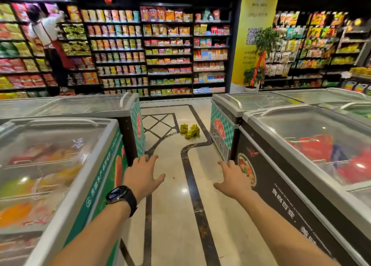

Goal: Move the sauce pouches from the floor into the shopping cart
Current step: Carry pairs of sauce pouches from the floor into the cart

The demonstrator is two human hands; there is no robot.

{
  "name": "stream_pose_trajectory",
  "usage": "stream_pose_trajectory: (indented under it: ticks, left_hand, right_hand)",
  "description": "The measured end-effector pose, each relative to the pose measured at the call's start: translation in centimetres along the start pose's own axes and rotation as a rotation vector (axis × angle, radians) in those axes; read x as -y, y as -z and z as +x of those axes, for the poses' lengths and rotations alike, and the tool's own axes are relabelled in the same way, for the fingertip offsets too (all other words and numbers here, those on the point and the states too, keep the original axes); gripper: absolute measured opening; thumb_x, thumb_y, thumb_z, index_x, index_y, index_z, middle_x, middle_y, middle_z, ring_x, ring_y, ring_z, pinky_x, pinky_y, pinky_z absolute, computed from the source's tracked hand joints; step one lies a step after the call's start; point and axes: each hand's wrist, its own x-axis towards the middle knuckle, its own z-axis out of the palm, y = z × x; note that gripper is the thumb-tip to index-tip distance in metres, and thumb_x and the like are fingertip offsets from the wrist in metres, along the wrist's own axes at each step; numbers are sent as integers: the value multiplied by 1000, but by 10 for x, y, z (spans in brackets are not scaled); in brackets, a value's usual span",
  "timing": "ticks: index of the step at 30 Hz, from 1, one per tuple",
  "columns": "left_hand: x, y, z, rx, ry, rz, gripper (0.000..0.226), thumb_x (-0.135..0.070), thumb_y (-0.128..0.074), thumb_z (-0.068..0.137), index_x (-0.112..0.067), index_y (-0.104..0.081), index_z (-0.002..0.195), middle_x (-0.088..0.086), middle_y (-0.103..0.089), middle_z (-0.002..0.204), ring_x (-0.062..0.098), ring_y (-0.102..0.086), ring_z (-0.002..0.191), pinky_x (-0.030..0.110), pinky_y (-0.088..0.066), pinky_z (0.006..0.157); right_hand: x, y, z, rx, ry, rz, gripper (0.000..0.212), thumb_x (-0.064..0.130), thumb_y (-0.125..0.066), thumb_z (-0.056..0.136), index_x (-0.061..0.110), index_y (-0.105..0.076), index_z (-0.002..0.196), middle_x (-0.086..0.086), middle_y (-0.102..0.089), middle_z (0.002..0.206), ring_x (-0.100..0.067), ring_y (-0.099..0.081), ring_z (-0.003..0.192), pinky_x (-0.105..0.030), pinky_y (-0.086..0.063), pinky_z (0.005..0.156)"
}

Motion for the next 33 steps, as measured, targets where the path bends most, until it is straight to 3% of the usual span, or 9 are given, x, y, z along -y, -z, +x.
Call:
stream_pose_trajectory:
  ticks: [6,14,22,33]
  left_hand:
    - [26,-22,121,3,36,39,71,-62,-54,89,-29,-32,148,3,-49,133,21,-51,118,35,-57,87]
    - [84,-56,324,-15,-12,29,71,-63,-52,89,-29,-32,148,5,-47,140,25,-49,126,39,-53,95]
    - [106,-95,485,57,-53,-65,73,-66,-51,88,-29,-31,149,5,-49,136,25,-50,125,40,-52,95]
    - [136,-186,760,188,-83,36,70,-63,-49,90,-29,-30,148,5,-47,137,25,-50,125,40,-51,96]
  right_hand:
    - [15,-3,136,33,49,-26,76,42,-67,83,24,-29,147,-6,-41,141,-26,-44,129,-38,-46,96]
    - [70,-19,326,35,55,-61,78,43,-66,83,24,-27,148,-7,-35,147,-27,-40,134,-43,-42,105]
    - [96,-46,481,65,-51,33,78,46,-66,79,25,-31,146,-6,-38,142,-28,-40,131,-42,-45,101]
    - [90,-103,770,111,-32,-12,73,43,-62,84,24,-30,147,-6,-37,143,-28,-40,131,-41,-45,101]
